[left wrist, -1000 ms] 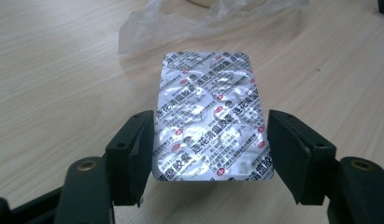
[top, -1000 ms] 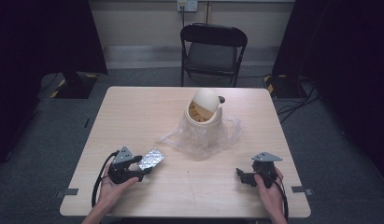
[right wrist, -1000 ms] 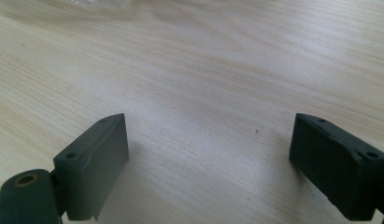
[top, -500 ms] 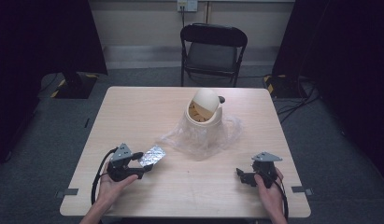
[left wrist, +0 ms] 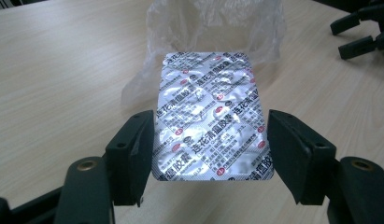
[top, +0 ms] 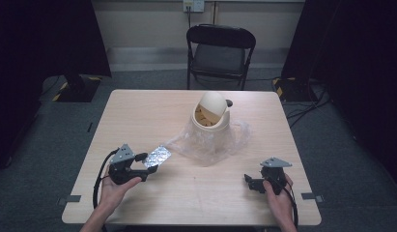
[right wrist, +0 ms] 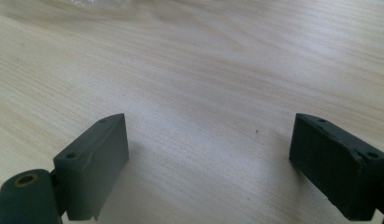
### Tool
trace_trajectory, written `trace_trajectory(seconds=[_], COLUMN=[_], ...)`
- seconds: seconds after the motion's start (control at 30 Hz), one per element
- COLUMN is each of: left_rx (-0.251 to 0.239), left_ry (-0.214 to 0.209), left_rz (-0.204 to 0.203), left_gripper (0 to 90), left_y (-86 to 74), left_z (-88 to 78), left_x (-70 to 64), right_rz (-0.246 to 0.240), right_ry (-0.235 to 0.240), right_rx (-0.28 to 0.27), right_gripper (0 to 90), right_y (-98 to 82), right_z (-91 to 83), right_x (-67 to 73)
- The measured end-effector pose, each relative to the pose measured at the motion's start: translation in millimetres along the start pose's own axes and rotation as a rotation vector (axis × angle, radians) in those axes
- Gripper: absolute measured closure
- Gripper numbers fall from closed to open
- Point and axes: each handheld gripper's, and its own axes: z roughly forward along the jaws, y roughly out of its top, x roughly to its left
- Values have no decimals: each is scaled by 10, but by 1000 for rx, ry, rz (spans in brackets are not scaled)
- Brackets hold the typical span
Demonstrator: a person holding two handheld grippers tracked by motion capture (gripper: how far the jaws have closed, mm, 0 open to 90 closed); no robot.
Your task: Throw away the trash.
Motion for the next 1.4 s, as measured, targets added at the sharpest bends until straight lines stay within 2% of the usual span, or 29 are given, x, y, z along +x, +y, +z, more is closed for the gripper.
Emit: trace_trajectory(seconds=[0.1, 0.17, 0.3, 0.5, 0.63, 0.97, 1.03, 1.13, 1.2, 1.4], left_rx=[-13, -32, -30, -57, -54, -73, -75, -84, -85, -82], left_ry=[2, -8, -20, -37, -37, -54, -53, -50, -50, -60], left_rz=[10, 1, 25, 43, 60, 70, 82, 67, 75, 92], left_gripper=[342, 343, 342, 342, 343, 343, 342, 342, 343, 343], left_y=[65, 116, 220, 411, 489, 718, 756, 813, 862, 1002], left_z=[-5, -2, 24, 58, 84, 195, 200, 183, 190, 307], left_x=[4, 4, -22, -64, -79, -96, -81, -42, -38, -55], right_rz=[0, 0, 0, 0, -1, 0, 0, 0, -1, -1], right_ry=[0, 0, 0, 0, 0, 0, 0, 0, 0, 0], right_rx=[0, 0, 0, 0, 0, 0, 0, 0, 0, 0], right_gripper=[108, 108, 108, 108, 108, 108, 108, 108, 108, 108], right_y=[0, 0, 0, 0, 0, 0, 0, 0, 0, 0], right_z=[0, 0, 0, 0, 0, 0, 0, 0, 0, 0], right_x=[0, 0, 0, 0, -1, 0, 0, 0, -1, -1])
